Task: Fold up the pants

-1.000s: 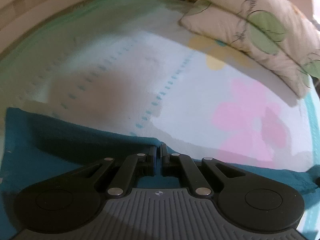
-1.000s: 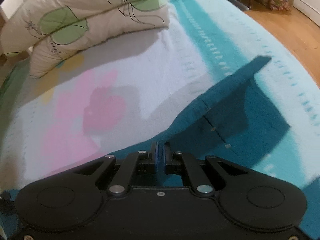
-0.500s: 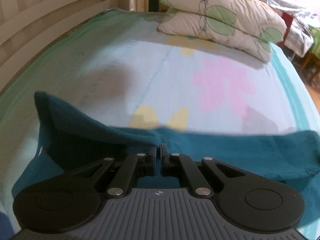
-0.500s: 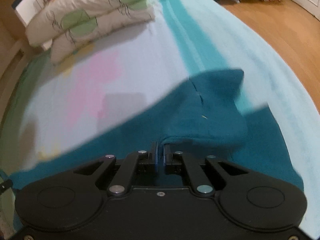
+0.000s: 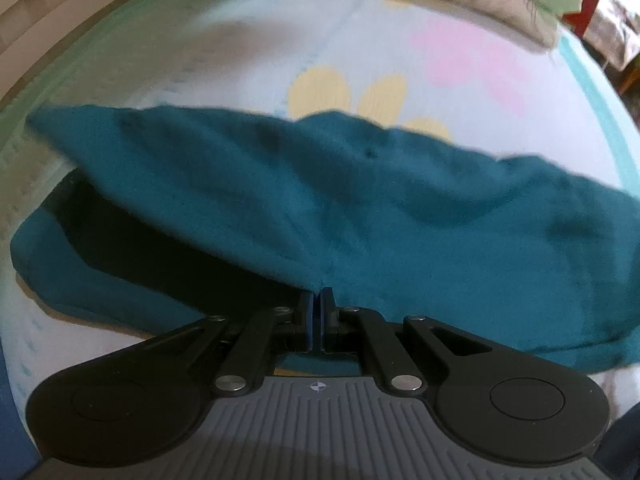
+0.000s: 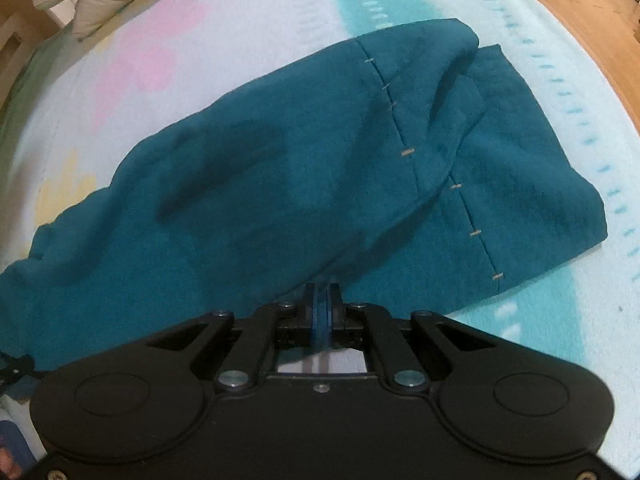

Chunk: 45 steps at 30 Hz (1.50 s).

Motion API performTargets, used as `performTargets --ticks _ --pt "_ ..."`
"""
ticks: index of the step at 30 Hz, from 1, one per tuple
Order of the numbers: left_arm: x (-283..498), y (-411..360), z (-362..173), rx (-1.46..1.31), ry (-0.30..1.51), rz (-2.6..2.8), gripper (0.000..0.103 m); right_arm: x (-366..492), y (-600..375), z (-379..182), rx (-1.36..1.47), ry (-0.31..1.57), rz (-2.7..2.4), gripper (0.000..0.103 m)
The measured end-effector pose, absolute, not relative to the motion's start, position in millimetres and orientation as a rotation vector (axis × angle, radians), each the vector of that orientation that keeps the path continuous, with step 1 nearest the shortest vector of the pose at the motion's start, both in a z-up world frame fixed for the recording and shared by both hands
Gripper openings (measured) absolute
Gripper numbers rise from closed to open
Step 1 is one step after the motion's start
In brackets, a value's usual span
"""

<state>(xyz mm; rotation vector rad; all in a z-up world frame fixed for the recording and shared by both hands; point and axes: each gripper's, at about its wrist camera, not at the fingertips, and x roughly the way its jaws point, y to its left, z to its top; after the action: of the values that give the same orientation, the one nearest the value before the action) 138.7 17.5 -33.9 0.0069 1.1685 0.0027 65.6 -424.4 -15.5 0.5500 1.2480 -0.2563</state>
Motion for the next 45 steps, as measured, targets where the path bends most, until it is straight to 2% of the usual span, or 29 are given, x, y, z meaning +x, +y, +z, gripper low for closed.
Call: performTargets --ticks 2,11,19,21,22,23,28,29,30,31,32,41,45 --pt "141.1 15.5 -42.3 0.014 1.188 0.002 0.003 63.3 -429.7 -10.1 0.565 1.230 -0.251 0.020" --pt "162.2 11.9 -67.7 0.019 1.253 0.041 0.003 47.3 -507.0 7.8 0.650 1.115 -0.447 0.021" --pt "178.6 -1.3 -65.1 0.067 1.253 0.067 0.004 63.2 -538.6 -26.5 0.728 1.120 -0.513 0.023" --pt "181.7 -2.6 -63.9 0.065 1.254 0.065 0.004 67.6 -541.9 -36.6 0.790 1.087 -0.518 0.035" --pt "183.0 -3.1 -63.2 0.061 1.256 0.065 0.004 68.9 -541.4 -39.8 0.819 1.067 -0.520 0.044" --pt "178.6 -1.5 -64.1 0.057 1.257 0.065 0.004 69.2 -541.7 -41.7 0.838 1.051 -0.523 0.048" --pt "167.2 7.2 -58.9 0.061 1.262 0.075 0.003 85.2 -544.0 -56.2 0.856 1.013 -0.548 0.048" --pt "165.5 9.4 -57.4 0.066 1.260 0.075 0.003 88.4 -544.0 -59.9 0.858 1.020 -0.550 0.047" --pt "160.8 7.1 -57.9 0.071 1.258 0.077 0.003 91.2 -543.9 -63.3 0.855 1.038 -0.554 0.043" --pt "159.6 5.6 -57.4 0.072 1.256 0.077 0.003 92.7 -542.8 -64.8 0.848 1.046 -0.549 0.018" --pt "160.4 5.0 -56.4 0.071 1.255 0.076 0.003 93.0 -540.7 -62.7 0.832 1.048 -0.549 0.010" --pt "143.3 13.7 -33.2 0.043 1.230 0.032 0.003 37.7 -532.6 39.8 0.659 0.851 -0.534 0.009" --pt "136.8 11.4 -31.1 0.055 1.236 0.012 0.003 15.3 -537.2 19.1 0.631 0.953 -0.586 0.009"
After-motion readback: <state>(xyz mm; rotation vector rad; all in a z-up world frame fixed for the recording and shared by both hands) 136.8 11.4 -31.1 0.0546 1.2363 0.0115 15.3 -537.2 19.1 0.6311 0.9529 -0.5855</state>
